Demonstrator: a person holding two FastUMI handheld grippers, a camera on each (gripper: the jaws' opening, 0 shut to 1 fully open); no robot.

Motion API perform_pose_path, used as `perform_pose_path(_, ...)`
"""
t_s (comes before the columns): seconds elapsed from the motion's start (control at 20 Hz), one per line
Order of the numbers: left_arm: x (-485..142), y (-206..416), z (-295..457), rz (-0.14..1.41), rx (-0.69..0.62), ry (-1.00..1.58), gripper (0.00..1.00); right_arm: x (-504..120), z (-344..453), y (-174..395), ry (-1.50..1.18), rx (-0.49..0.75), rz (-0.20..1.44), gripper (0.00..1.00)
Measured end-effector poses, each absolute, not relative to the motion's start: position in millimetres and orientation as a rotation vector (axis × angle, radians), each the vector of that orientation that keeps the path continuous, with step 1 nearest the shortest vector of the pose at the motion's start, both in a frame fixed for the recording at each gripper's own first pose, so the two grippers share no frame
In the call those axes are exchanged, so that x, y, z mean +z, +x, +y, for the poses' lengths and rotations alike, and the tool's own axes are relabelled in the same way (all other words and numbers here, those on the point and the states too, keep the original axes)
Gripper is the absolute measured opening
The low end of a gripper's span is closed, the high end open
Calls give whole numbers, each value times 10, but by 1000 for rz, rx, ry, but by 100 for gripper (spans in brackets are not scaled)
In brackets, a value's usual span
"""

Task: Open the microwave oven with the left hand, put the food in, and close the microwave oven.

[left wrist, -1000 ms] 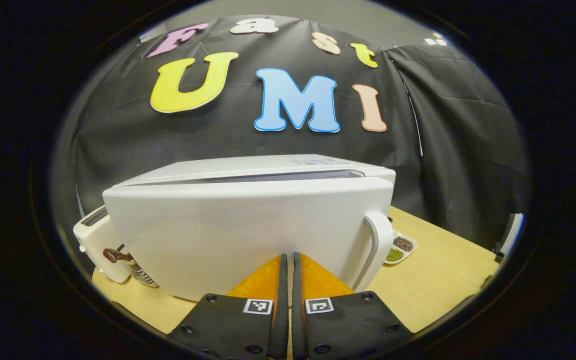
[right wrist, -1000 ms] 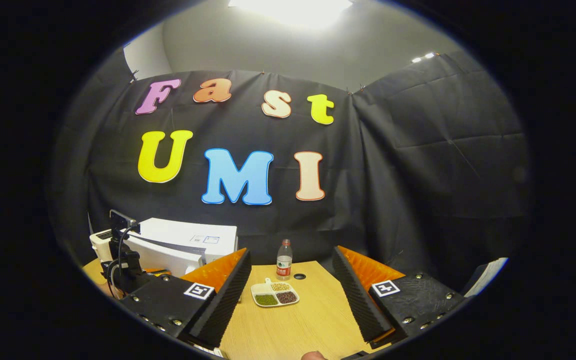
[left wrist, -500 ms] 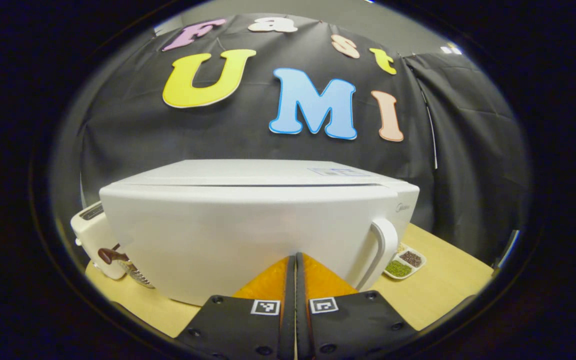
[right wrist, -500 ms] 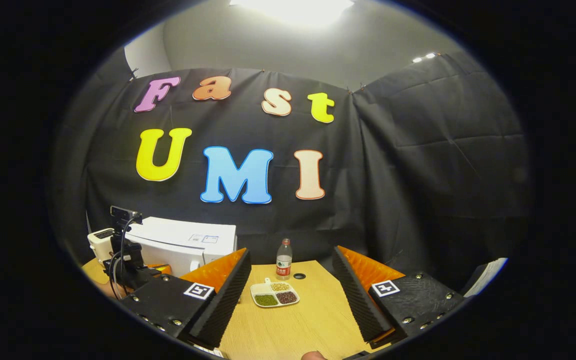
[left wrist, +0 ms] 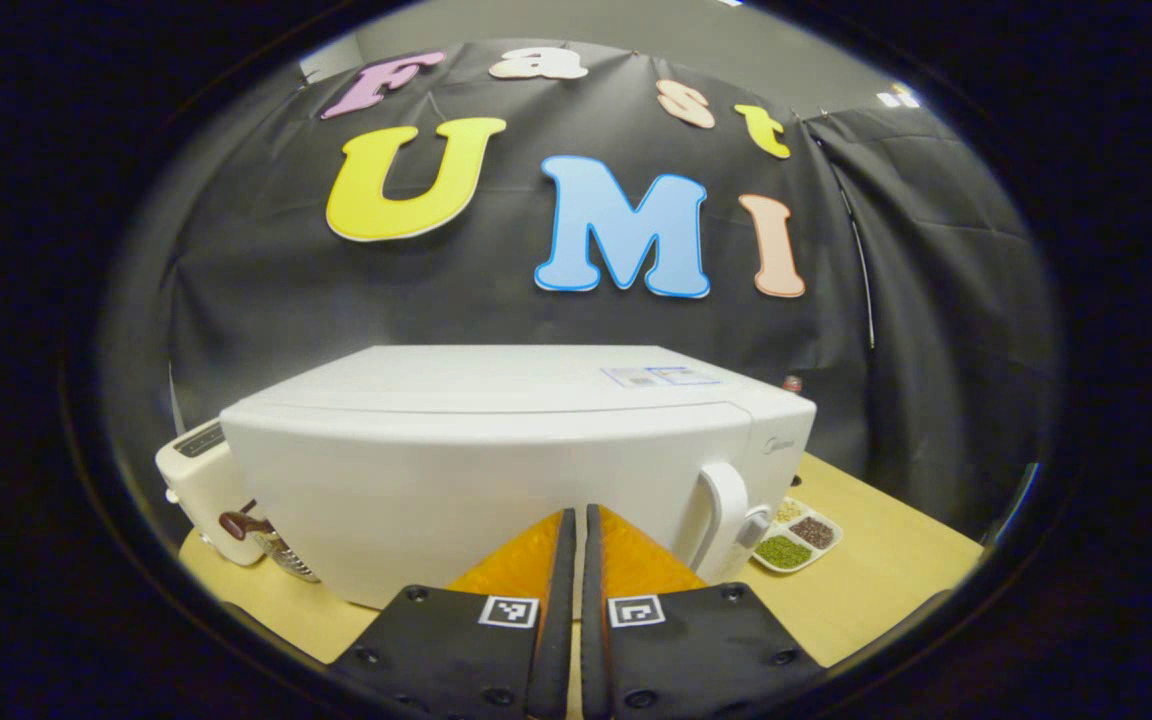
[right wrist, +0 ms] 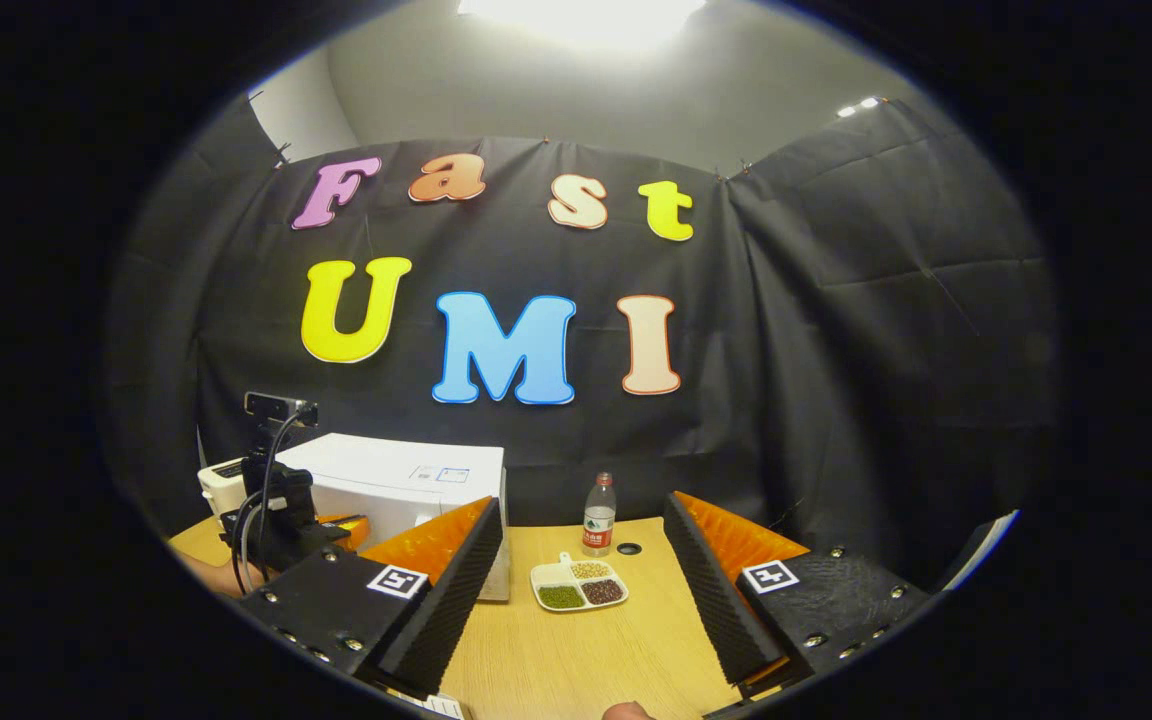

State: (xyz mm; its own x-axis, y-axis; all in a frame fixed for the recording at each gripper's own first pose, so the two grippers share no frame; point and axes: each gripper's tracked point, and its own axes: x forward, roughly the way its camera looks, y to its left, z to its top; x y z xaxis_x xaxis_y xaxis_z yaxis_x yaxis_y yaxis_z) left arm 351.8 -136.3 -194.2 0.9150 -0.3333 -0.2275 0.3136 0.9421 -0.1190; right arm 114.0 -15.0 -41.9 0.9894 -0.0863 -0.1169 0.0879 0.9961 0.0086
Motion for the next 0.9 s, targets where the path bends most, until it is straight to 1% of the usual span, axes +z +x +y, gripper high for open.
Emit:
perform_pose_path(0.15,-1621,3207,-1358,208,-322,-78,12,-367,-155,1079,59,-34,102,99)
perform_pose_path(0.2,-1487,3074,-1341,186,-311,-79,9,-343,-161,1043,61,-13,93,98)
perform_pose_path(0.25,-1380,2973,-1307,169,-296,-77,11,-324,-182,1006,54,7,88,98)
perform_pose_path(0.3,-1261,2840,-1274,151,-274,-78,11,-325,-212,959,50,23,84,98)
perform_pose_path(0.35,-1190,2724,-1263,146,-260,-82,11,-299,-249,913,53,38,76,98)
perform_pose_path(0.4,-1120,2592,-1243,137,-240,-82,9,-271,-291,873,60,50,67,98)
perform_pose_path(0.45,-1047,2461,-1228,128,-225,-82,11,-266,-335,827,68,60,65,98)
perform_pose_path(0.5,-984,2327,-1214,124,-210,-79,12,-272,-375,770,73,67,65,98)
perform_pose_path(0.75,-691,1728,-1145,98,-153,-61,12,-305,-576,547,84,110,67,99)
perform_pose_path(0.8,-612,1620,-1104,86,-136,-55,10,-292,-600,506,89,122,65,99)
perform_pose_path(0.85,-545,1528,-1070,75,-120,-51,10,-275,-620,471,92,135,58,99)
perform_pose_path(0.9,-506,1414,-1056,72,-108,-51,12,-274,-648,440,92,139,52,98)
